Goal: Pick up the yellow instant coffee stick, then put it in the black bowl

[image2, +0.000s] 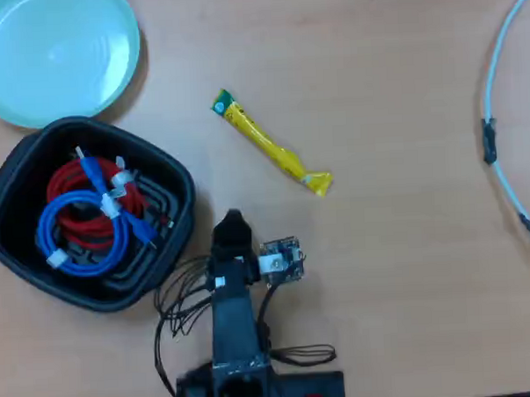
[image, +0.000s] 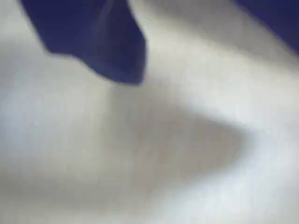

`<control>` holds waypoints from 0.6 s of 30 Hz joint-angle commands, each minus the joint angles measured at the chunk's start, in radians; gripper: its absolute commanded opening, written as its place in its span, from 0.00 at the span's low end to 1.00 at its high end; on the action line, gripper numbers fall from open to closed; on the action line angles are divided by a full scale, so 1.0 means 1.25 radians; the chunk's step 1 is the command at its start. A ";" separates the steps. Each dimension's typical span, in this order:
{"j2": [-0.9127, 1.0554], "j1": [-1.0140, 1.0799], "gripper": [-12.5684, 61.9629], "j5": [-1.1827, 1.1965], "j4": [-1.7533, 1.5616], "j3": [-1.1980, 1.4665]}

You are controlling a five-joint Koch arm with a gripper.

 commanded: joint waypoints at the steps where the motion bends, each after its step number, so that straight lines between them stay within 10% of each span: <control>1: 0.015 0.001 0.81 0.012 0.072 -0.133; 18: -0.226 0.048 0.81 -0.012 0.324 -0.733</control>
